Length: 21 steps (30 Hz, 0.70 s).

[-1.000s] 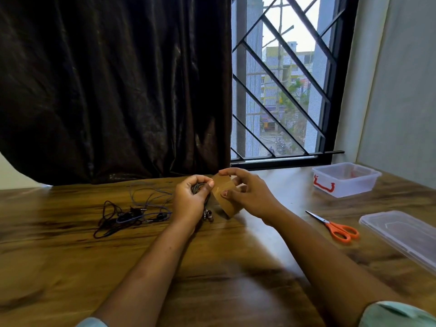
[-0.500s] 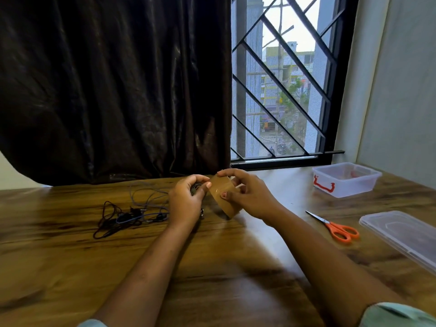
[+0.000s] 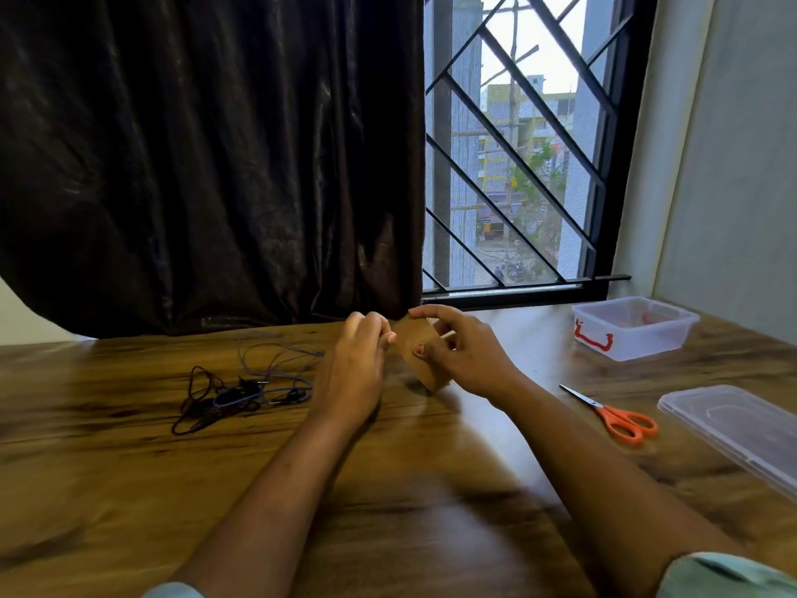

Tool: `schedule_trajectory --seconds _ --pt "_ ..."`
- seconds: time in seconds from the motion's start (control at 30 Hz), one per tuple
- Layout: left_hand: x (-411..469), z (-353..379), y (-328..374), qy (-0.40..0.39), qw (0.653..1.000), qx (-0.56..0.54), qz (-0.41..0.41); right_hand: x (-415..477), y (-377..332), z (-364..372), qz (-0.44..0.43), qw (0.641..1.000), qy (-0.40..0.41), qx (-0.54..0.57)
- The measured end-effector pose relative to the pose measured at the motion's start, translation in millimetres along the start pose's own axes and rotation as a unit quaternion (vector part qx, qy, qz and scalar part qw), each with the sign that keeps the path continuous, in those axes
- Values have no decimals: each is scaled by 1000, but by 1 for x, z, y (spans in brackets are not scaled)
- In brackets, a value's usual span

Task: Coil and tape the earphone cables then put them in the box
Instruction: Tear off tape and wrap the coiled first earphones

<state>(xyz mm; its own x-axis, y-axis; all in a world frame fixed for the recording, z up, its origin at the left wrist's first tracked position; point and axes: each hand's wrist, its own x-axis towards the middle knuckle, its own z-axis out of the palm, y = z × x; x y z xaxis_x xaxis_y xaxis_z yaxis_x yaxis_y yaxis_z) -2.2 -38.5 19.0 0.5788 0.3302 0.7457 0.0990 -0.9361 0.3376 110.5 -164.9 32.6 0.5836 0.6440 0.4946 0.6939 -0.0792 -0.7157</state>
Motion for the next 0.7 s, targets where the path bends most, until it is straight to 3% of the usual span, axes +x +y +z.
schedule_trajectory --seconds 0.2,0.5,0.7 --pt "-3 2 17 -44 997 -24 63 0 8 -5 -12 999 23 -35" --pt "-2 13 8 -71 994 -79 31 0 10 -8 -49 993 19 -107" --pt "-5 14 6 -109 993 -38 -23 -1 10 -8 -67 982 3 -174"
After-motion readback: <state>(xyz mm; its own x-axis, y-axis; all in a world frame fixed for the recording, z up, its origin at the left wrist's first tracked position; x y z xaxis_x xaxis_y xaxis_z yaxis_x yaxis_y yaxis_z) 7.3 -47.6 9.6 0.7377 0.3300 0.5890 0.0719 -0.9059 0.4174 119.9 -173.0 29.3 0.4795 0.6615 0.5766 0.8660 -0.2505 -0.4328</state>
